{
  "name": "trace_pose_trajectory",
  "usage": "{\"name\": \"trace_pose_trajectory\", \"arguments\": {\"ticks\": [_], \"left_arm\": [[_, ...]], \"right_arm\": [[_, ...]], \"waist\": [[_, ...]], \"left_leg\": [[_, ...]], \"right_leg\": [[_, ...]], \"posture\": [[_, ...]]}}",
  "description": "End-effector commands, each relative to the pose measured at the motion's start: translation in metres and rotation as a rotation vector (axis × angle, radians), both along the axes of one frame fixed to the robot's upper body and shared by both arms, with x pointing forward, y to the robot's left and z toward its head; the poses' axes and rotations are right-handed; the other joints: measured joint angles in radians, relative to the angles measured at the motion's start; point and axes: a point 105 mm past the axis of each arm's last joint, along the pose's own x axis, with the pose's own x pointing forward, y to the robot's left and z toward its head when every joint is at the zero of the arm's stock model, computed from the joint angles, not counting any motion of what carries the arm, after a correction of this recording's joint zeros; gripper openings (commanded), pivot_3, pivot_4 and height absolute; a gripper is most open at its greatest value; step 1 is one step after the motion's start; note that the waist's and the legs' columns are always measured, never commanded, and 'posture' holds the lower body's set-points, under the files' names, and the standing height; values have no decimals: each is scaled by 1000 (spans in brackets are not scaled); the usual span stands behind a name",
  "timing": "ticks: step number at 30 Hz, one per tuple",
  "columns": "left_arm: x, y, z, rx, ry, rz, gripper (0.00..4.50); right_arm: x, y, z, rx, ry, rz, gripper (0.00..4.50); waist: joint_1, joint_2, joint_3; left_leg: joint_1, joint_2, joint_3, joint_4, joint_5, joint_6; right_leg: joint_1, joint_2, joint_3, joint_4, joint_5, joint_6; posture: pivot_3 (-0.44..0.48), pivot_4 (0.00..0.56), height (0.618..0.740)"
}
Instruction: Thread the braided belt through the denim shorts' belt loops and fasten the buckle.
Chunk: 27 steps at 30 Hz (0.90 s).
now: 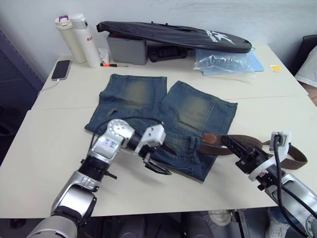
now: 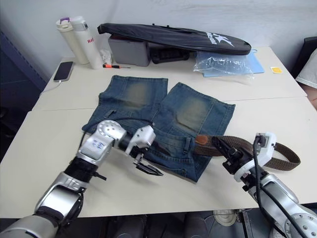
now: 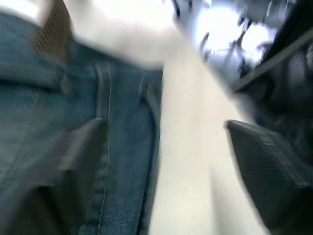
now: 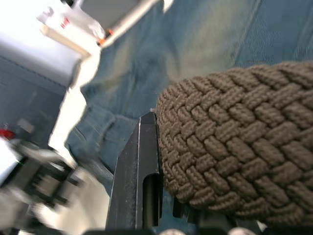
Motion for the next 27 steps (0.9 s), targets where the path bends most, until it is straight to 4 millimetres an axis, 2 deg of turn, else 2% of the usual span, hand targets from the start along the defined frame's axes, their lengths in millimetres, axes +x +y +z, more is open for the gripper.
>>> {"name": "trace_pose_trajectory", "arguments": {"ticks": [1, 5, 12, 17, 22, 27], "left_arm": [[12, 14, 26, -39, -70, 118, 4465], [14, 24, 32, -42, -8, 210, 4465], [14, 41, 29, 4, -29, 320, 4465], [14, 47, 28, 7, -42, 369, 4465], [17, 47, 30, -5, -51, 406, 4465], [18, 43, 29, -9, -60, 434, 4465]], "right_arm": [[2, 6, -5, -66, 7, 22, 0], [11, 5, -9, -10, 11, -14, 0], [22, 8, -24, -33, 54, 6, 0], [26, 9, -26, -58, 63, 21, 0], [27, 23, -31, -36, 75, 72, 0], [40, 45, -42, 25, 83, 103, 0]], "waist": [[0, 0, 0], [0, 0, 0], [-1, -1, 0], [0, -1, 0], [-1, -1, 0], [-4, -2, 0]], "left_leg": [[0, 0, 0, 0, 0, 0], [0, 0, 0, 0, 0, 0], [0, 0, 0, 0, 0, 0], [0, 0, 0, -1, 0, 0], [0, 0, 0, -1, 0, -1], [1, 0, 0, -1, 1, -1]], "right_leg": [[0, 0, 0, 0, 0, 0], [0, 0, 0, 0, 0, 0], [0, 0, 0, 0, 0, 0], [0, 0, 0, 0, 0, 0], [0, 0, 0, 0, 0, 0], [-1, 0, 0, 1, 0, 0]], "posture": [[0, 150, 740], [0, 150, 740], [0, 150, 740], [0, 150, 740], [0, 150, 740], [0, 150, 740]]}}
